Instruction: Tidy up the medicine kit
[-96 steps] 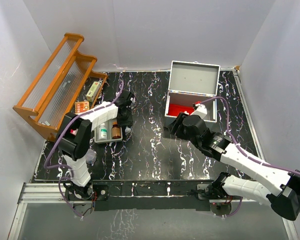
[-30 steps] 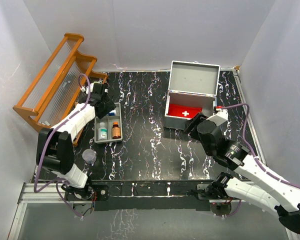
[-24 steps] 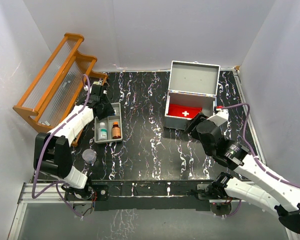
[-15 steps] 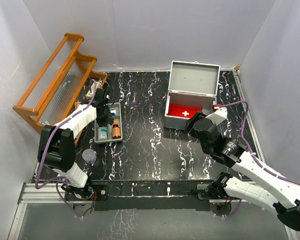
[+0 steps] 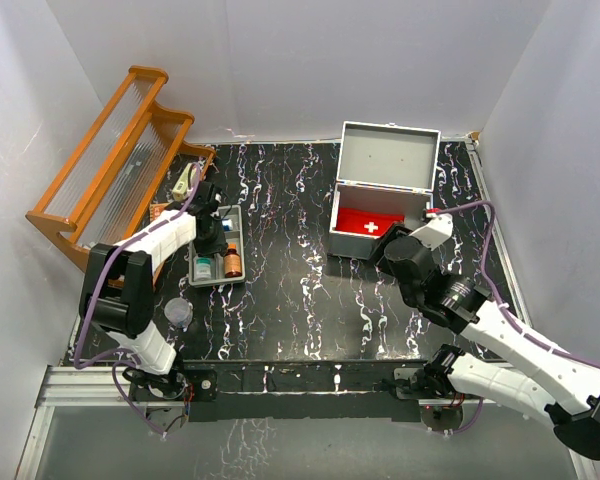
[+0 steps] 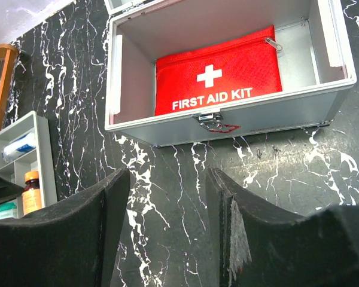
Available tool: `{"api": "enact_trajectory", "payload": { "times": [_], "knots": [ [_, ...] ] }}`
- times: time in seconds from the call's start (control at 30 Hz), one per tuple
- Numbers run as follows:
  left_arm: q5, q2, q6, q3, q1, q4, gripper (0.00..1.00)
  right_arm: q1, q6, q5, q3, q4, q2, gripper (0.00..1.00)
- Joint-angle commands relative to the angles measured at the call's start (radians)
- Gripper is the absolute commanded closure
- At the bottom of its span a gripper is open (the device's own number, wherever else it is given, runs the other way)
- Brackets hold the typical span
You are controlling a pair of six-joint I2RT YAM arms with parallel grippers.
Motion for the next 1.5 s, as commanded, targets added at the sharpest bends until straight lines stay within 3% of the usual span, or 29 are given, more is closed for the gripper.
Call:
{"api": "enact_trajectory", "payload": {
  "times": [0.0, 0.3, 0.4, 0.57, 0.83, 0.97, 1.17, 1.37, 1.47],
  "knots": [
    [0.010, 0.013, 0.038, -0.016, 0.004, 0.008, 0.74, 0.003, -0.004, 0.045, 0.058, 0.031, 0.004, 0.49],
    [0.000, 0.022, 0.069, -0.034, 0.004, 0.036, 0.91, -0.052, -0.127, 0.078, 0.233, -0.045, 0.163, 0.42],
    [0.009, 0.005, 0.078, -0.034, 0.003, 0.039, 1.00, -0.186, -0.202, 0.013, 0.304, -0.083, 0.253, 0.35],
    [0.051, -0.039, 0.078, -0.026, 0.003, 0.028, 1.00, -0.509, -0.300, -0.245, 0.344, -0.084, 0.344, 0.34],
    [0.116, -0.129, 0.058, 0.019, 0.002, -0.028, 1.00, -0.715, -0.362, -0.377, 0.335, -0.050, 0.448, 0.32],
    [0.152, -0.161, 0.057, 0.056, 0.003, -0.071, 1.00, -0.745, -0.393, -0.447, 0.327, -0.018, 0.512, 0.34],
    [0.178, -0.187, 0.060, 0.119, 0.003, -0.143, 1.00, -0.746, -0.380, -0.434, 0.307, -0.016, 0.563, 0.42],
    [0.175, -0.194, 0.050, 0.179, 0.002, -0.214, 1.00, -0.738, -0.341, -0.517, 0.257, 0.005, 0.566, 0.61],
    [0.161, -0.193, 0.038, 0.214, 0.003, -0.249, 1.00, -0.664, -0.273, -0.453, 0.226, 0.019, 0.535, 0.64]
  ]
}}
